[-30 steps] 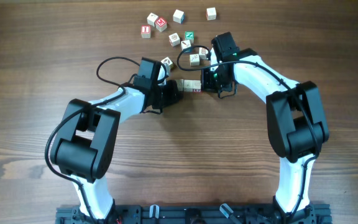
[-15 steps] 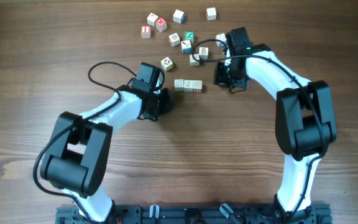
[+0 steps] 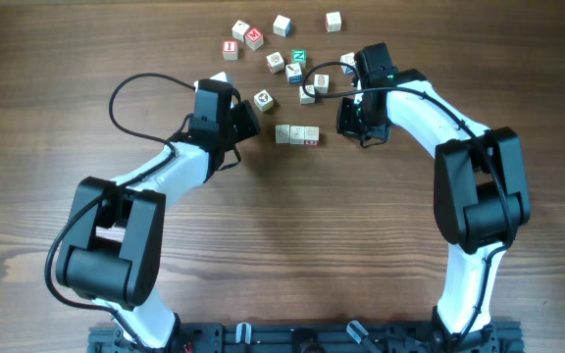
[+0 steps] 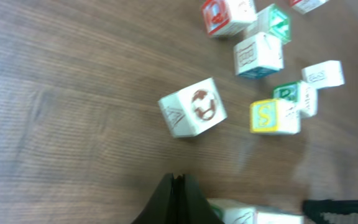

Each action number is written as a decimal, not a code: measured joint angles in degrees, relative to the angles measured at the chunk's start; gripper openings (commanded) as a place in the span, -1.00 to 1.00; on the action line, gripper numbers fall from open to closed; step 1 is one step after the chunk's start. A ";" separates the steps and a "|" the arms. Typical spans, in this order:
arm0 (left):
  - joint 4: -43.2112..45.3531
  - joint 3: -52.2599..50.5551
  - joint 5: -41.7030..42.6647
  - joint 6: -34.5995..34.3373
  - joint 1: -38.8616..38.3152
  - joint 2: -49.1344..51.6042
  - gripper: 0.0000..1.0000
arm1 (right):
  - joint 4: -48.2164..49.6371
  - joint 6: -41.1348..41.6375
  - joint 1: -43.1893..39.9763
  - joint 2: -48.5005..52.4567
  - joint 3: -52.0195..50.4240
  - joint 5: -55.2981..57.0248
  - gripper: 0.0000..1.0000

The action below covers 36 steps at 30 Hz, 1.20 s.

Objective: Form a horizontal line

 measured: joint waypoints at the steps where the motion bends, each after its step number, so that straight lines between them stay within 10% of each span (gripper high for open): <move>1: 0.81 0.00 0.11 0.00 0.00 0.00 -0.92 | 0.00 0.00 0.00 0.00 0.00 0.00 -0.82; 18: 15.82 0.09 3.37 0.07 -0.02 0.11 -0.92 | 0.00 1.27 0.00 0.00 0.00 0.00 -0.84; 36: -12.02 21.00 12.72 11.45 -0.02 8.66 -0.92 | -0.13 1.53 0.00 0.00 0.00 0.00 -0.84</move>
